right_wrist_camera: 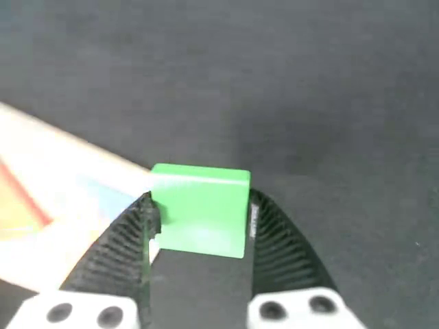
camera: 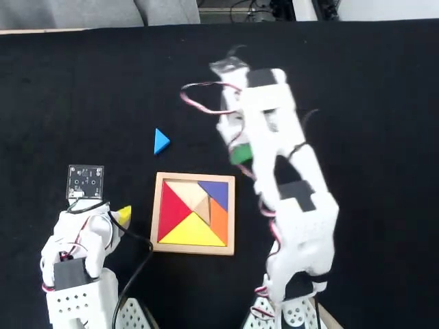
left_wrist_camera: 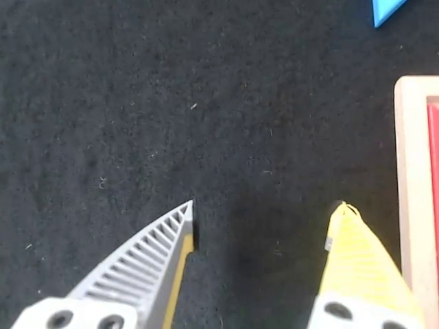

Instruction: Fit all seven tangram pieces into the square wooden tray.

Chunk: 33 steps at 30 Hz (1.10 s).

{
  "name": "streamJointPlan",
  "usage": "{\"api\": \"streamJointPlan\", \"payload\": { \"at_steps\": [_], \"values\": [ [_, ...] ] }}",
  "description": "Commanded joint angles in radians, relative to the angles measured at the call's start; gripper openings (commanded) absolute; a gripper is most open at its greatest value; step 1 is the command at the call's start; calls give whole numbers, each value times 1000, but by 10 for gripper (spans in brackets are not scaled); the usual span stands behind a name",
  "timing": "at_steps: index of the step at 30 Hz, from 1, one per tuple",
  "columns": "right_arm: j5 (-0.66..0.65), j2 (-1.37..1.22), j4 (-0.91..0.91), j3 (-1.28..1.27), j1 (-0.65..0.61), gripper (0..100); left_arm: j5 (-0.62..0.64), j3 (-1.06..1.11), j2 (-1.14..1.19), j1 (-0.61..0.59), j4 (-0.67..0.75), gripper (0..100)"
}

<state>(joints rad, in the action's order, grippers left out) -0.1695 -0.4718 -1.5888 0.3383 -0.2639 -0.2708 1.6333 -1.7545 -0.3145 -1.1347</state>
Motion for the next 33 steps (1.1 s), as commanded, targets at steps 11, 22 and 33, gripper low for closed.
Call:
{"api": "streamJointPlan", "payload": {
  "at_steps": [11, 22, 33],
  "values": [
    [103, 76, 104, -183, -298, 11, 5, -4, -5, 10, 3, 307],
    [110, 77, 216, -349, -324, 11, 5, -4, -5, 10, 3, 307],
    [127, 77, 212, -352, -373, 157, 5, -4, -5, 10, 3, 307]
  ]
}}
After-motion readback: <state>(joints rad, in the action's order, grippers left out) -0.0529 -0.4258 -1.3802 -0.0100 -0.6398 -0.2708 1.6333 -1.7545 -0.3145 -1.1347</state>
